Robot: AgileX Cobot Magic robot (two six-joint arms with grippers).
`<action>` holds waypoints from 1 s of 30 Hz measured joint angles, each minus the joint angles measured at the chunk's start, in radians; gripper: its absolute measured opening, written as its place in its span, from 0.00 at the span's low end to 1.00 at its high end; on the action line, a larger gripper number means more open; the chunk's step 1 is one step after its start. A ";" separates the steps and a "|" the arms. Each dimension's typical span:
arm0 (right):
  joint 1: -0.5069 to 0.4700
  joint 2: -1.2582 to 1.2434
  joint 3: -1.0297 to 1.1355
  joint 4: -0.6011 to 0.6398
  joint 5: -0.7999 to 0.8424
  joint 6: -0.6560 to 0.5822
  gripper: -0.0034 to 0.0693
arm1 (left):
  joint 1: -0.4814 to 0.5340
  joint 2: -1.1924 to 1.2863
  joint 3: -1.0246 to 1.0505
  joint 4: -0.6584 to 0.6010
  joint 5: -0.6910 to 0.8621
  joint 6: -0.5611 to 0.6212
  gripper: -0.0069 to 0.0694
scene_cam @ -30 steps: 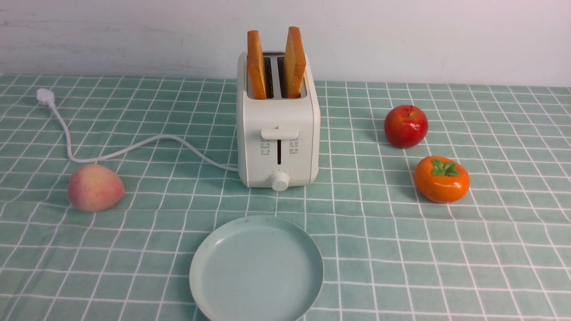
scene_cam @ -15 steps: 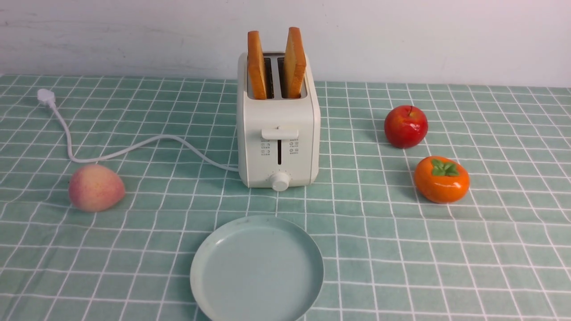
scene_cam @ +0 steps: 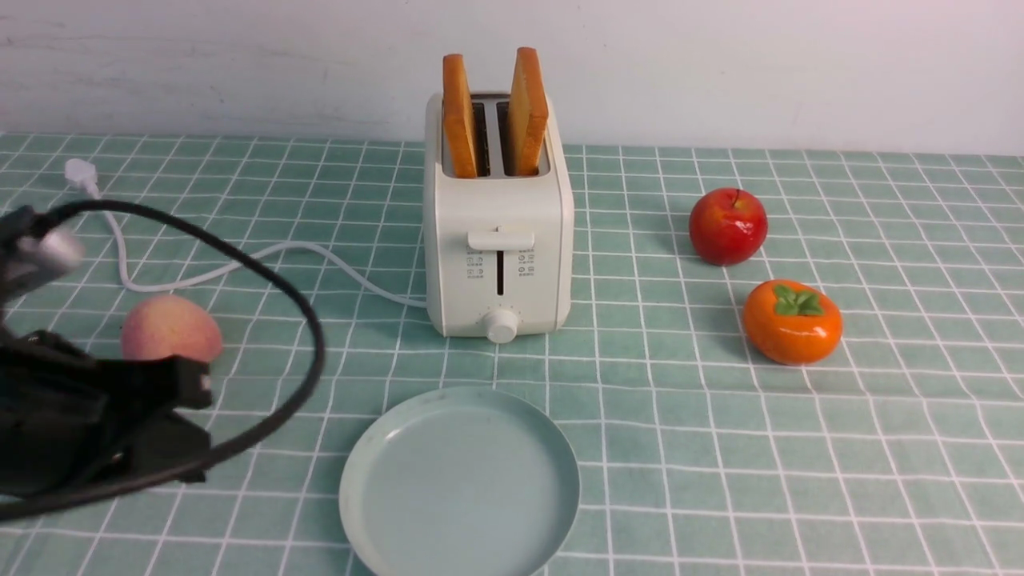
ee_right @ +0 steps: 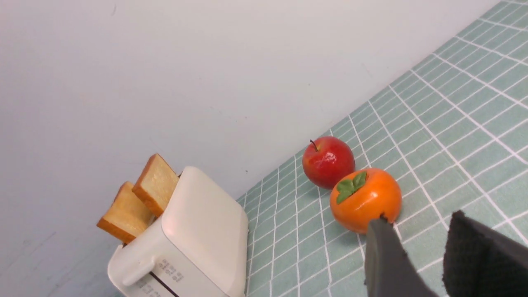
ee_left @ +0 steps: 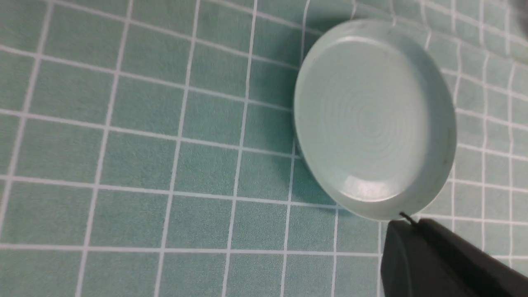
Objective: Take toasted bread from bread machine on blue coffee table place on plate.
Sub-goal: 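Reach for a toast slice standing in the toaster with the left gripper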
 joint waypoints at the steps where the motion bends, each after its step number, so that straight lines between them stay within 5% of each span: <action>1: 0.000 0.000 -0.020 0.009 0.035 0.005 0.30 | -0.020 0.083 -0.039 -0.028 -0.005 0.037 0.07; 7: 0.000 0.066 -0.245 -0.015 0.299 -0.079 0.04 | -0.162 0.289 -0.312 -0.012 -0.053 0.053 0.07; 17: 0.000 0.592 -0.658 -0.116 0.931 -0.253 0.04 | -0.207 0.594 -0.832 0.132 -0.072 -0.030 0.07; 20: 0.000 0.646 -0.668 -0.076 0.974 -0.352 0.04 | -0.207 0.674 -0.942 0.156 -0.099 -0.010 0.09; 24: 0.000 0.659 -0.668 -0.005 0.966 -0.429 0.04 | -0.207 0.776 -1.033 0.163 -0.154 0.000 0.21; 30: 0.000 0.659 -0.663 0.041 0.938 -0.448 0.04 | -0.207 0.897 -1.060 0.177 -0.393 0.000 0.57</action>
